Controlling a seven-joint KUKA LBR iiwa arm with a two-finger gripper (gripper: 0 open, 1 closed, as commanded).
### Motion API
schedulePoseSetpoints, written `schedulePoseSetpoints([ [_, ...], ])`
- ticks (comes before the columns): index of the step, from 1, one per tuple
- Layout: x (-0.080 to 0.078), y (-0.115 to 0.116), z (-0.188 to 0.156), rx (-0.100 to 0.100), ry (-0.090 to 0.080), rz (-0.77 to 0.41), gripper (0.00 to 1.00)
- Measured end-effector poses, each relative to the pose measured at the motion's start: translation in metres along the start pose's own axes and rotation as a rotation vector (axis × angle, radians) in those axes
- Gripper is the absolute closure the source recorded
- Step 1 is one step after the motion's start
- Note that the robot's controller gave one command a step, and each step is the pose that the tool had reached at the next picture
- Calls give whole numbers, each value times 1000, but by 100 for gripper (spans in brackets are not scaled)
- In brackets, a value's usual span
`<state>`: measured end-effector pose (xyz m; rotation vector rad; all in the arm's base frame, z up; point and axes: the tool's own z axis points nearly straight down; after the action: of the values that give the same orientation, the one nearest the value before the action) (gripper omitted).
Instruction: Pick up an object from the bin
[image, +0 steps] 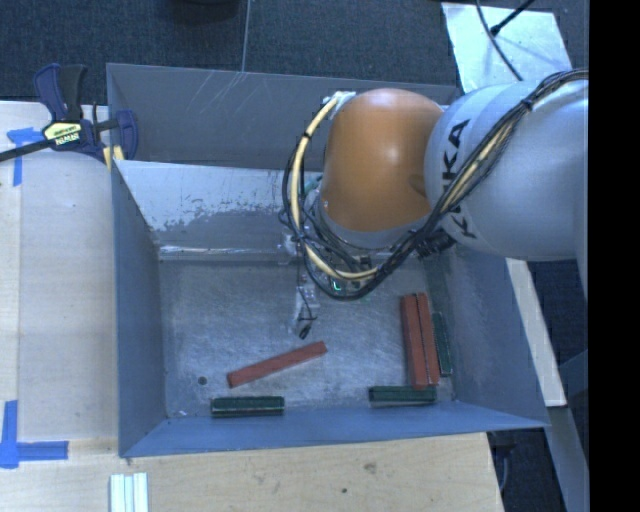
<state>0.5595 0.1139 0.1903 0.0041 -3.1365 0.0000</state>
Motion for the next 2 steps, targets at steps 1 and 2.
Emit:
schedulePoseSetpoints([
  [1,44,-10,124,1,0,-22,0],
  [2,48,6,89,-2,-11,-29,0],
])
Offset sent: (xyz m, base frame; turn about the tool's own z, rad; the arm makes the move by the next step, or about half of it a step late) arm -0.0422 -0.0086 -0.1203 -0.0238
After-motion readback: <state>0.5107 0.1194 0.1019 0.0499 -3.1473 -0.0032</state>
